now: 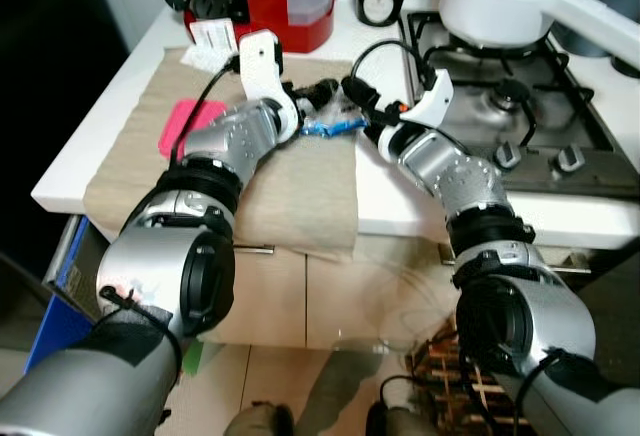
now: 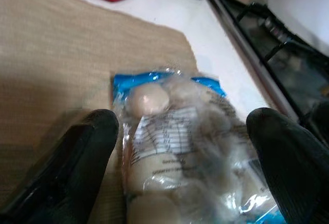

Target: Restocking fridge

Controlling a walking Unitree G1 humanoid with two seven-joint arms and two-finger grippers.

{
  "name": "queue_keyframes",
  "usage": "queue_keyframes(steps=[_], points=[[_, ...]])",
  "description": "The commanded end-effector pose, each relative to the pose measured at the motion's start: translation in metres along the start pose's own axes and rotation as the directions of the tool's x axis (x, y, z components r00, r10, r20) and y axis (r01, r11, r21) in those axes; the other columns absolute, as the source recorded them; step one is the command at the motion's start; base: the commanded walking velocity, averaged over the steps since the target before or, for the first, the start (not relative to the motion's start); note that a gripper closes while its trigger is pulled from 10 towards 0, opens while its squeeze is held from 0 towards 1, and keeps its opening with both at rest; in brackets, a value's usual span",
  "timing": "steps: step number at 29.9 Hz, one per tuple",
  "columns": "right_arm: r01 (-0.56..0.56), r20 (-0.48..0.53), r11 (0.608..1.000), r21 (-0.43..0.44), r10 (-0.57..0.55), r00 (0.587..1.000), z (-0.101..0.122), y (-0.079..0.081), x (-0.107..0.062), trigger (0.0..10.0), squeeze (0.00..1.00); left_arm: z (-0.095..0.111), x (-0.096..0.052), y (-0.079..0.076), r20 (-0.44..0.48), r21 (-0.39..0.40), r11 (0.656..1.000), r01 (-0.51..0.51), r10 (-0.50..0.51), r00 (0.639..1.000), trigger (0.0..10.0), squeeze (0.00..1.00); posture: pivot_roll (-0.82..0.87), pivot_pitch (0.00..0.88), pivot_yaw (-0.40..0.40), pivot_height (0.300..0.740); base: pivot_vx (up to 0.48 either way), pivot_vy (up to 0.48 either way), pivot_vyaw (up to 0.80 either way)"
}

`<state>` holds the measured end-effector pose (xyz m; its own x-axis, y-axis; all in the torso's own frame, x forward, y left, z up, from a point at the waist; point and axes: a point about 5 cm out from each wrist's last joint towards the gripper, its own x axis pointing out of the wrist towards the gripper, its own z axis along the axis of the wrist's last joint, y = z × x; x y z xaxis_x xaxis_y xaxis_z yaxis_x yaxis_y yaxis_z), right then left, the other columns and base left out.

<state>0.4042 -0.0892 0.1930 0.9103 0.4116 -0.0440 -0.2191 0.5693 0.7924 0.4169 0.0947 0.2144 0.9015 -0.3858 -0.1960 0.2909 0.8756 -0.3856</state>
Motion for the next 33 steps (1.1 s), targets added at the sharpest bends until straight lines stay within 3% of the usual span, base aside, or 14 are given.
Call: queue_keyframes(steps=[1, 4, 5, 15, 17, 23, 30, 31, 32, 33], points=[[0.041, 0.000, 0.999, -0.025, -0.041, 0.999, 0.000, -0.007, -0.001, 10.0, 0.02, 0.001, 0.001, -0.003, -0.004, -0.013, 1.000, -0.003, 0.003, 1.000, 10.0, 0.00, -0.09, 0.117, 0.040, 0.740, 0.000, 0.000, 0.00], [0.073, 0.012, 0.995, -0.066, -0.072, 0.997, 0.000, -0.011, 0.000, 10.0, 0.02, -0.010, 0.003, -0.004, -0.035, -0.027, 0.999, -0.019, 0.018, 0.999, 10.0, 0.00, -0.09, 0.111, 0.040, 0.740, 0.000, 0.000, 0.00], [0.083, 0.016, 0.994, -0.068, -0.082, 0.996, 0.000, -0.011, 0.000, 0.0, 0.02, -0.015, 0.004, -0.005, -0.051, -0.045, 0.999, -0.017, 0.014, 0.999, 10.0, 0.00, -0.09, 0.110, 0.040, 0.740, 0.000, 0.000, 0.00], [0.113, 0.035, 0.993, -0.029, -0.112, 0.993, -0.004, -0.015, 0.001, 0.0, 0.05, -0.022, 0.003, -0.002, -0.075, -0.098, 0.995, -0.021, 0.013, 0.997, 10.0, 0.00, -0.09, 0.111, 0.080, 0.740, 0.000, 0.000, 0.00], [0.119, 0.047, 0.993, -0.011, -0.119, 0.992, -0.007, -0.017, 0.001, 0.0, 0.05, -0.011, 0.000, 0.007, -0.046, -0.017, 0.999, -0.051, 0.051, 0.998, 10.0, 0.00, -0.08, 0.118, 0.101, 0.740, 0.000, 0.000, 0.00], [0.117, 0.050, 0.993, 0.004, -0.117, 0.992, -0.011, -0.017, 0.002, 0.0, 0.06, 0.008, -0.004, 0.011, -0.003, 0.025, 0.998, -0.049, 0.049, 0.999, 10.0, 0.00, -0.07, 0.125, 0.112, 0.740, 0.000, 0.000, 0.00], [0.098, 0.036, 0.995, 0.032, -0.099, 0.994, -0.020, -0.016, 0.003, 0.0, 0.07, 0.007, -0.006, 0.013, -0.027, -0.053, 0.999, -0.006, 0.005, 1.000, 10.0, 0.00, -0.06, 0.137, 0.123, 0.740, 0.000, 0.000, 0.00], [0.098, 0.036, 0.995, 0.032, -0.099, 0.994, -0.020, -0.017, 0.002, 0.0, 0.08, 0.005, -0.005, 0.013, -0.027, -0.051, 0.999, -0.003, 0.002, 1.000, 9.3, 0.00, -0.06, 0.138, 0.124, 0.740, 0.000, 0.000, 0.00], [0.097, 0.036, 0.995, 0.029, -0.098, 0.994, -0.020, -0.017, 0.002, 0.0, 0.07, 0.003, -0.005, 0.013, -0.025, -0.050, 0.999, 0.004, -0.005, 1.000, 0.0, 0.00, -0.06, 0.139, 0.124, 0.740, 0.000, 0.000, 0.00], [0.098, 0.038, 0.995, 0.024, -0.099, 0.994, -0.020, -0.018, 0.002, 0.0, 0.07, 0.002, -0.005, 0.013, -0.022, -0.051, 0.999, 0.011, -0.012, 1.000, 0.0, 0.00, -0.06, 0.139, 0.122, 0.740, 0.000, 0.000, 0.00]])
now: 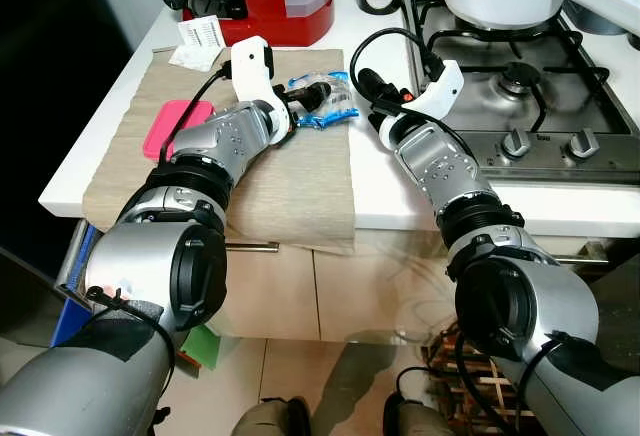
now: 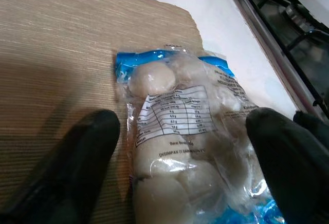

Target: Restocking fridge

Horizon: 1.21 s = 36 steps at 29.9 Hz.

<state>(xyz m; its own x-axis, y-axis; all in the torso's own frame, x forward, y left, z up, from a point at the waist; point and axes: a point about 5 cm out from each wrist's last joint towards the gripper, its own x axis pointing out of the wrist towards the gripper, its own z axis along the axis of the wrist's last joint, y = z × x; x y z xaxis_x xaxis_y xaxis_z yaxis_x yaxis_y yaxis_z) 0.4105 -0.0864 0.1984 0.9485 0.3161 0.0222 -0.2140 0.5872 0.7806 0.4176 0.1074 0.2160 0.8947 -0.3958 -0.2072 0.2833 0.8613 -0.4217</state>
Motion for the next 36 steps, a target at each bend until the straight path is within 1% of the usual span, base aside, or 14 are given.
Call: queue_keyframes(steps=[1, 4, 10, 11, 16, 20, 23, 24, 26, 28, 29, 30, 31, 36], points=[[0.090, -0.085, 0.995, 0.031, -0.088, 0.993, -0.023, -0.022, -0.007, 0.0, 0.07, -0.003, 0.000, 0.002, -0.007, -0.011, 1.000, 0.005, -0.006, 1.000, 0.0, 0.00, -0.06, 0.139, 0.122, 0.740, 0.000, 0.000, 0.00], [0.087, -0.058, 0.996, -0.027, -0.088, 0.994, -0.016, -0.026, -0.009, 0.0, 0.06, -0.007, 0.001, -0.001, 0.023, -0.019, 0.999, 0.051, -0.051, 0.998, 0.0, 0.00, -0.07, 0.138, 0.116, 0.740, 0.000, 0.000, 0.00], [0.077, -0.031, 0.994, -0.074, -0.079, 0.996, -0.011, -0.029, -0.012, 0.0, 0.06, -0.006, 0.002, -0.008, 0.053, -0.037, 0.993, 0.109, -0.107, 0.993, 0.0, 0.00, -0.09, 0.132, 0.096, 0.740, 0.000, 0.000, 0.00], [0.065, -0.024, 0.994, -0.093, -0.067, 0.997, -0.009, -0.030, -0.014, 0.0, 0.06, -0.003, 0.003, -0.013, 0.076, -0.042, 0.990, 0.136, -0.132, 0.988, 0.0, 0.00, -0.10, 0.122, 0.075, 0.740, 0.000, 0.000, 0.00], [0.061, -0.011, 0.992, -0.113, -0.063, 0.998, -0.004, -0.035, -0.019, 0.0, 0.06, 0.000, 0.004, -0.020, 0.106, -0.050, 0.984, 0.173, -0.167, 0.980, 0.0, 0.00, -0.10, 0.109, 0.054, 0.740, 0.000, 0.000, 0.00], [0.080, 0.010, 0.991, -0.109, -0.079, 0.997, 0.004, -0.043, -0.024, 0.0, 0.06, 0.003, 0.006, -0.029, 0.124, -0.098, 0.971, 0.219, -0.206, 0.971, 0.0, 0.00, -0.10, 0.090, 0.035, 0.740, 0.000, 0.000, 0.00], [0.087, 0.036, 0.991, -0.102, -0.084, 0.996, 0.012, -0.045, -0.026, 0.0, 0.06, 0.010, 0.006, -0.033, 0.150, -0.108, 0.965, 0.238, -0.220, 0.964, 0.0, 0.00, -0.11, 0.079, 0.027, 0.740, 0.000, 0.000, 0.00], [0.080, 0.066, 0.992, -0.098, -0.073, 0.995, 0.021, -0.042, -0.027, 0.0, 0.07, 0.017, 0.005, -0.037, 0.180, -0.107, 0.960, 0.258, -0.237, 0.955, 0.0, 0.00, -0.11, 0.077, 0.025, 0.740, 0.000, 0.000, 0.00], [0.072, 0.078, 0.993, -0.097, -0.065, 0.995, 0.025, -0.040, -0.027, 0.0, 0.07, 0.020, 0.005, -0.038, 0.191, -0.106, 0.958, 0.266, -0.243, 0.951, 0.0, 0.00, -0.11, 0.077, 0.024, 0.740, 0.000, 0.000, 0.00], [0.048, 0.102, 0.993, -0.111, -0.036, 0.994, 0.033, -0.032, -0.026, 0.0, 0.07, 0.028, 0.003, -0.042, 0.222, -0.086, 0.954, 0.288, -0.263, 0.939, 0.0, 0.00, -0.11, 0.075, 0.021, 0.740, 0.000, 0.000, 0.00], [0.021, 0.121, 0.992, -0.121, -0.006, 0.993, 0.037, -0.024, -0.026, 0.0, 0.07, 0.038, 0.001, -0.047, 0.258, -0.065, 0.947, 0.316, -0.290, 0.922, 0.0, 0.00, -0.11, 0.074, 0.018, 0.740, 0.000, 0.000, 0.00], [0.015, 0.126, 0.991, -0.131, 0.001, 0.992, 0.039, -0.022, -0.026, 0.0, 0.07, 0.042, 0.000, -0.049, 0.271, -0.061, 0.942, 0.330, -0.303, 0.914, 0.0, 0.00, -0.11, 0.074, 0.016, 0.740, 0.000, 0.000, 0.00], [0.012, 0.131, 0.990, -0.139, 0.007, 0.991, 0.040, -0.020, -0.026, 0.0, 0.07, 0.047, -0.002, -0.053, 0.288, -0.049, 0.935, 0.351, -0.323, 0.901, 0.0, 0.00, -0.11, 0.073, 0.014, 0.740, 0.000, 0.000, 0.00], [0.017, 0.131, 0.986, -0.168, 0.006, 0.991, 0.041, -0.022, -0.028, 0.0, 0.06, 0.056, -0.005, -0.059, 0.314, 0.002, 0.926, 0.377, -0.359, 0.879, 0.0, 0.00, -0.10, 0.070, 0.008, 0.740, 0.000, 0.000, 0.00]])
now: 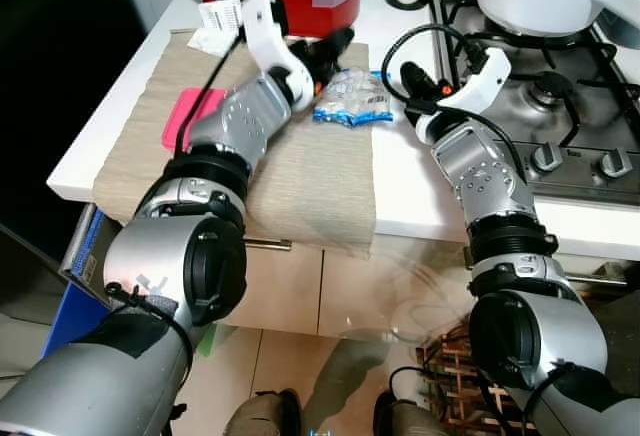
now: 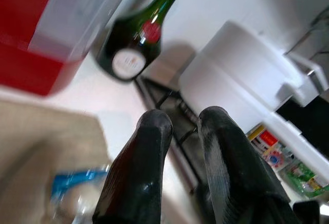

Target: Restocking fridge

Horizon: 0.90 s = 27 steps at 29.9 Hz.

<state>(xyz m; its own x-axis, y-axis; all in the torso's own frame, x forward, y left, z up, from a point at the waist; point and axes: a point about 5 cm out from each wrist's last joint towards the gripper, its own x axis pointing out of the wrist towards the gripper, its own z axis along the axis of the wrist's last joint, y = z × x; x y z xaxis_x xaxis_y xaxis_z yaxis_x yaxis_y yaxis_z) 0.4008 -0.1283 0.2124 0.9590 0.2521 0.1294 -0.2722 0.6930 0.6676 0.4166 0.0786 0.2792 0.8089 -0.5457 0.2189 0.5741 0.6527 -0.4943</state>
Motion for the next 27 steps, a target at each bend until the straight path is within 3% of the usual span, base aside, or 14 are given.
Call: queue_keyframes(steps=[1, 6, 8, 11, 12, 13, 15, 16, 17, 18, 19, 23, 25, 27], points=[[0.041, 0.007, 0.999, -0.025, -0.041, 0.999, 0.002, -0.011, -0.007, 0.0, 0.06, 0.012, 0.004, -0.010, 0.024, 0.040, 0.998, 0.044, -0.045, 0.999, 0.0, 0.00, -0.10, 0.070, 0.006, 0.740, 0.000, 0.000, 0.00], [0.030, 0.004, 0.998, -0.063, -0.030, 1.000, 0.003, -0.012, -0.012, 0.0, 0.04, 0.028, 0.004, -0.020, 0.078, 0.089, 0.992, 0.089, -0.096, 0.992, 0.0, 0.00, -0.11, 0.068, -0.003, 0.740, 0.000, 0.000, 0.00], [0.041, -0.001, 0.996, -0.084, -0.041, 0.999, 0.004, -0.013, -0.013, 0.0, 0.04, 0.031, 0.004, -0.023, 0.086, 0.153, 0.983, 0.099, -0.113, 0.990, 0.0, 0.00, -0.11, 0.068, -0.003, 0.740, 0.000, 0.000, 0.00], [0.043, -0.001, 0.995, -0.089, -0.044, 0.999, 0.004, -0.013, -0.013, 0.0, 0.04, 0.033, 0.003, -0.023, 0.091, 0.173, 0.980, 0.102, -0.119, 0.989, 0.0, 0.00, -0.12, 0.068, -0.002, 0.740, 0.000, 0.000, 0.00], [0.042, 0.001, 0.995, -0.095, -0.042, 0.999, 0.005, -0.013, -0.013, 0.0, 0.04, 0.035, 0.002, -0.023, 0.096, 0.222, 0.971, 0.088, -0.112, 0.989, 0.0, 0.00, -0.11, 0.069, 0.000, 0.740, 0.000, 0.000, 0.00], [0.044, -0.001, 0.994, -0.105, -0.044, 0.999, 0.004, -0.013, -0.013, 2.7, 0.03, 0.035, 0.001, -0.022, 0.095, 0.281, 0.957, 0.075, -0.105, 0.990, 0.0, 0.00, -0.11, 0.070, 0.002, 0.740, 0.000, 0.000, 0.00], [0.045, -0.003, 0.993, -0.107, -0.046, 0.999, 0.004, -0.013, -0.013, 2.7, 0.03, 0.035, 0.001, -0.021, 0.094, 0.292, 0.954, 0.070, -0.102, 0.990, 0.0, 0.00, -0.11, 0.070, 0.002, 0.740, 0.000, 0.000, 0.00], [0.052, -0.001, 0.992, -0.115, -0.053, 0.999, 0.003, -0.013, -0.013, 10.0, 0.03, 0.037, -0.001, -0.019, 0.099, 0.384, 0.923, 0.027, -0.070, 0.993, 0.0, 0.00, -0.11, 0.074, 0.006, 0.740, 0.000, 0.000, 0.00], [0.075, 0.012, 0.981, -0.179, -0.074, 0.997, 0.002, -0.012, -0.012, 10.0, 0.71, 0.045, -0.007, -0.015, 0.142, 0.592, 0.802, -0.082, -0.003, 0.990, 10.0, 0.00, -0.11, 0.077, 0.009, 0.740, 0.000, 0.000, 0.00], [0.075, 0.012, 0.981, -0.179, -0.074, 0.997, 0.002, -0.012, -0.012, 10.0, 0.71, 0.045, -0.007, -0.015, 0.142, 0.592, 0.802, -0.082, -0.003, 0.990, 10.0, 0.00, -0.11, 0.077, 0.009, 0.740, 0.000, 0.000, 0.00], [0.087, 0.031, 0.962, -0.260, -0.082, 0.996, 0.002, -0.011, -0.012, 10.0, 1.00, 0.048, -0.011, -0.017, 0.156, 0.700, 0.706, -0.109, -0.002, 0.988, 10.0, 1.00, -0.11, 0.077, 0.009, 0.740, 0.000, 0.000, 0.00], [0.102, 0.108, 0.885, -0.454, -0.059, 0.992, 0.007, -0.002, -0.013, 10.0, 1.00, 0.059, -0.024, -0.029, 0.172, 0.745, 0.663, -0.077, -0.079, 0.982, 10.0, 1.00, -0.08, 0.091, 0.020, 0.740, 0.000, 0.000, 0.00], [0.104, 0.117, 0.876, -0.471, -0.055, 0.992, 0.007, -0.001, -0.013, 10.0, 1.00, 0.061, -0.028, -0.032, 0.168, 0.750, 0.659, -0.066, -0.093, 0.981, 10.0, 1.00, -0.07, 0.096, 0.025, 0.740, 0.000, 0.000, 0.00], [0.092, 0.117, 0.886, -0.454, -0.043, 0.992, 0.004, 0.003, -0.014, 10.0, 1.00, 0.065, -0.043, -0.041, 0.146, 0.758, 0.652, -0.021, -0.138, 0.980, 10.0, 1.00, -0.06, 0.103, 0.032, 0.740, 0.000, 0.000, 0.00]])
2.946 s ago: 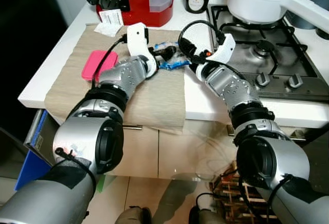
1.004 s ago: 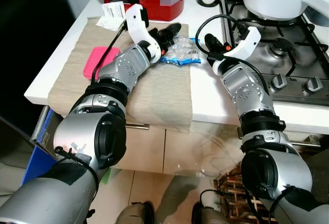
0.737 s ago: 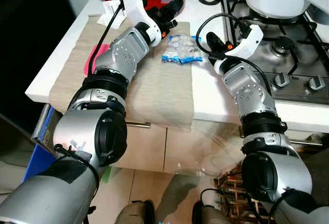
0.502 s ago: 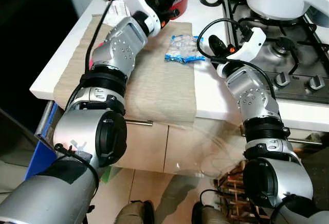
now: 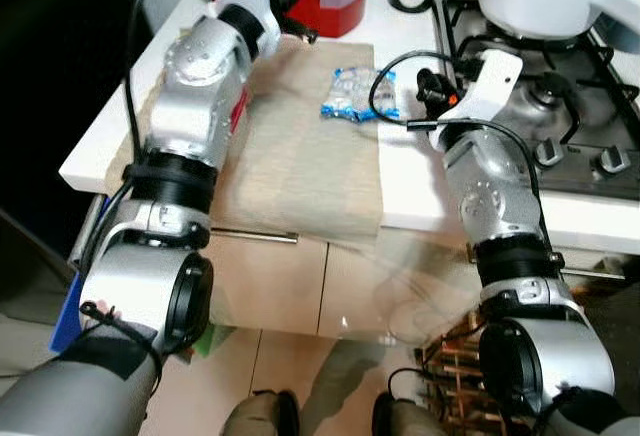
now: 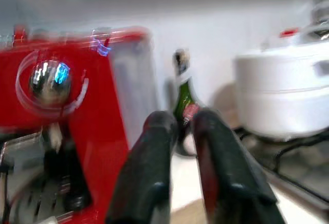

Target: Restocking fridge

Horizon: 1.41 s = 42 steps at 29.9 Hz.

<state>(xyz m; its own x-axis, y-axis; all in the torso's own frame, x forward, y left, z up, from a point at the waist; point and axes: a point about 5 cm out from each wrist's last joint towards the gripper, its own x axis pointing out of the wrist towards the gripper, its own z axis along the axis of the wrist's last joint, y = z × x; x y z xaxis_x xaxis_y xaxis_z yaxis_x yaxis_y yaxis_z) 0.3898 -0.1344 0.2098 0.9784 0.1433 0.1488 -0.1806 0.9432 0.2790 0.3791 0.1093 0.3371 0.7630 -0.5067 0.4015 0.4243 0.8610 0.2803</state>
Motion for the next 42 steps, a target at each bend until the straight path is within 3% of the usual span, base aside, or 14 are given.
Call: queue_keyframes(steps=[1, 4, 5, 7, 8, 11, 17, 18, 24, 25, 26, 27, 36, 42], points=[[-0.021, 0.033, 1.000, 0.010, 0.021, 0.999, 0.004, 0.007, -0.003, 10.0, 1.00, 0.019, -0.014, -0.004, 0.022, 0.000, 0.997, 0.080, -0.080, 0.997, 10.0, 1.00, -0.05, 0.104, 0.032, 0.740, 0.000, 0.000, 0.00], [-0.047, 0.009, 0.995, 0.089, 0.047, 0.999, 0.000, 0.013, -0.006, 10.0, 1.00, 0.026, -0.033, -0.010, -0.006, -0.072, 0.985, 0.159, -0.159, 0.987, 10.0, 1.00, -0.03, 0.108, 0.035, 0.740, 0.000, 0.000, 0.00], [-0.047, 0.009, 0.995, 0.089, 0.047, 0.999, 0.000, 0.013, -0.006, 10.0, 1.00, 0.026, -0.033, -0.010, -0.006, -0.072, 0.985, 0.159, -0.159, 0.987, 10.0, 1.00, -0.03, 0.108, 0.035, 0.740, 0.000, 0.000, 0.00], [-0.066, -0.023, 0.983, 0.170, 0.071, 0.997, -0.005, 0.017, -0.007, 10.0, 1.00, 0.025, -0.052, -0.021, -0.044, -0.119, 0.969, 0.215, -0.222, 0.974, 10.0, 1.00, -0.01, 0.109, 0.036, 0.740, 0.000, 0.000, 0.00], [-0.077, -0.041, 0.972, 0.222, 0.088, 0.995, -0.008, 0.020, -0.006, 10.0, 1.00, 0.019, -0.065, -0.030, -0.077, -0.180, 0.957, 0.226, -0.243, 0.967, 10.0, 1.00, 0.01, 0.107, 0.036, 0.740, 0.000, 0.000, 0.00], [-0.103, -0.071, 0.952, 0.288, 0.128, 0.989, -0.012, 0.026, -0.005, 10.0, 1.00, 0.004, -0.082, -0.037, -0.137, -0.240, 0.950, 0.198, -0.235, 0.962, 10.0, 1.00, 0.01, 0.108, 0.035, 0.740, 0.000, 0.000, 0.00], [-0.102, -0.090, 0.944, 0.313, 0.136, 0.987, -0.012, 0.028, -0.003, 10.0, 1.00, -0.002, -0.098, -0.048, -0.157, -0.324, 0.936, 0.137, -0.196, 0.968, 10.0, 1.00, 0.03, 0.100, 0.028, 0.740, 0.000, 0.000, 0.00], [-0.083, -0.110, 0.943, 0.323, 0.124, 0.986, -0.014, 0.026, -0.002, 10.0, 1.00, -0.001, -0.104, -0.056, -0.155, -0.339, 0.931, 0.136, -0.198, 0.968, 10.0, 1.00, 0.03, 0.099, 0.028, 0.740, 0.000, 0.000, 0.00], [-0.013, -0.179, 0.947, 0.321, 0.074, 0.981, -0.019, 0.017, 0.000, 10.0, 1.00, -0.020, -0.124, -0.070, -0.249, -0.366, 0.923, 0.120, -0.221, 0.943, 10.0, 1.00, 0.03, 0.097, 0.031, 0.740, 0.000, 0.000, 0.00], [0.000, -0.186, 0.949, 0.315, 0.062, 0.981, -0.019, 0.015, 0.001, 10.0, 0.15, -0.022, -0.126, -0.072, -0.258, -0.369, 0.922, 0.117, -0.222, 0.940, 10.0, 1.00, 0.03, 0.097, 0.031, 0.740, 0.000, 0.000, 0.00], [0.006, -0.188, 0.950, 0.312, 0.056, 0.981, -0.018, 0.014, 0.001, 10.0, 0.15, -0.022, -0.127, -0.073, -0.260, -0.370, 0.922, 0.116, -0.222, 0.940, 10.0, 1.00, 0.03, 0.097, 0.031, 0.740, 0.000, 0.000, 0.00], [0.012, -0.193, 0.950, 0.313, 0.051, 0.980, -0.018, 0.013, 0.001, 10.0, 0.00, -0.023, -0.128, -0.074, -0.265, -0.370, 0.922, 0.116, -0.224, 0.938, 10.0, 1.00, 0.02, 0.093, 0.030, 0.740, 0.000, 0.000, 0.00], [0.001, -0.229, 0.924, 0.383, 0.093, 0.969, -0.019, 0.016, 0.003, 10.0, 0.00, -0.022, -0.130, -0.072, -0.276, -0.359, 0.928, 0.101, -0.209, 0.938, 10.0, 1.00, 0.03, 0.083, 0.020, 0.740, 0.000, 0.000, 0.00], [0.007, -0.282, 0.903, 0.431, 0.128, 0.951, -0.027, 0.020, 0.006, 10.0, 0.00, -0.025, -0.136, -0.080, -0.295, -0.385, 0.914, 0.125, -0.251, 0.922, 10.0, 1.00, 0.03, 0.079, 0.018, 0.740, 0.000, 0.000, 0.00]])
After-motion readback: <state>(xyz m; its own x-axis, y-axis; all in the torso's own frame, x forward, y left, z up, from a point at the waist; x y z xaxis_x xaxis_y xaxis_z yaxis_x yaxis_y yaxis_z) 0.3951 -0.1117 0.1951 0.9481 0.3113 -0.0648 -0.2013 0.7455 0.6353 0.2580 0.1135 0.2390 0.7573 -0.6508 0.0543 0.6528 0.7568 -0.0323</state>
